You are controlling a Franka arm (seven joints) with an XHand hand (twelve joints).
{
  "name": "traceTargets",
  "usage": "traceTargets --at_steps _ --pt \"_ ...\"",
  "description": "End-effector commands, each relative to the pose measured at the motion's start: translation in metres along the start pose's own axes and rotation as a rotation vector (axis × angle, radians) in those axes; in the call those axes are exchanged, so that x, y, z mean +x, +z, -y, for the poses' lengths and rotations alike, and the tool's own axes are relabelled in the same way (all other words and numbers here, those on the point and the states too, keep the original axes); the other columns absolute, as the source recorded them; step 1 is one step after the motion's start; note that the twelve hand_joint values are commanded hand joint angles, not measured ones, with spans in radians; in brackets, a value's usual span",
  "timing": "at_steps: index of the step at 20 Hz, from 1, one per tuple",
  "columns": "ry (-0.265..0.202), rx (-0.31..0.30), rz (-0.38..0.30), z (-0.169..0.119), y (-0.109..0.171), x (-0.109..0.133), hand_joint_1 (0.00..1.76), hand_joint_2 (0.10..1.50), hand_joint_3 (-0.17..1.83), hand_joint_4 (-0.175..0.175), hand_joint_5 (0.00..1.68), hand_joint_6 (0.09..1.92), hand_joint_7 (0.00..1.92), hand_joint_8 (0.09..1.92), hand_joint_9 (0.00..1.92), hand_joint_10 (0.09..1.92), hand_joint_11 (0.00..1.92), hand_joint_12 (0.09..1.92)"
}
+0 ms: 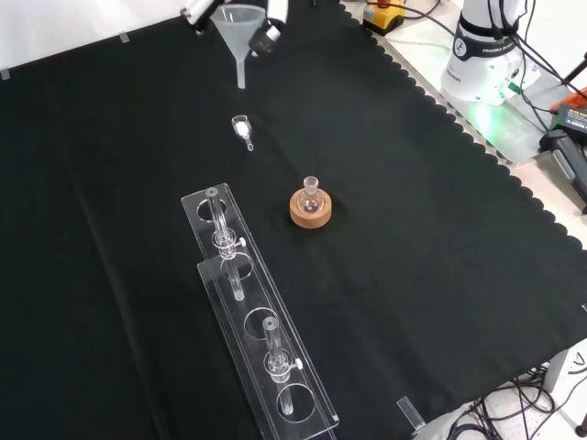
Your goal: Place the funnel on the round-bottom flask.
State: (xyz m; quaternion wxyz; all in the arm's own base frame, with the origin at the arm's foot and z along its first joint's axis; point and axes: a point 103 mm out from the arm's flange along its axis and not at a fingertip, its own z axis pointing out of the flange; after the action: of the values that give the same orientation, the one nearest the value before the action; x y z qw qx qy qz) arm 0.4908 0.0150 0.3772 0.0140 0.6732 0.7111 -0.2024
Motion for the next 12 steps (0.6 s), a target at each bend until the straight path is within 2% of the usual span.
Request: traceTargets --at_steps 1,5,12 --pt "-0.023 0.079 0.040 0.009 0.004 0.035 0.76 0.74 0.73 -0.175 0.63 1.62 1.03 1.74 1.45 1.61 1.67 1.28" --pt "-0.075 0.146 0.070 0.020 0.020 0.063 0.76 0.74 0.74 -0.175 0.63 1.63 1.03 1.74 1.45 1.61 1.67 1.27" --pt "-0.132 0.203 0.073 0.016 0.040 0.095 0.76 0.74 0.74 -0.175 0.63 1.63 1.04 1.74 1.45 1.61 1.67 1.27"
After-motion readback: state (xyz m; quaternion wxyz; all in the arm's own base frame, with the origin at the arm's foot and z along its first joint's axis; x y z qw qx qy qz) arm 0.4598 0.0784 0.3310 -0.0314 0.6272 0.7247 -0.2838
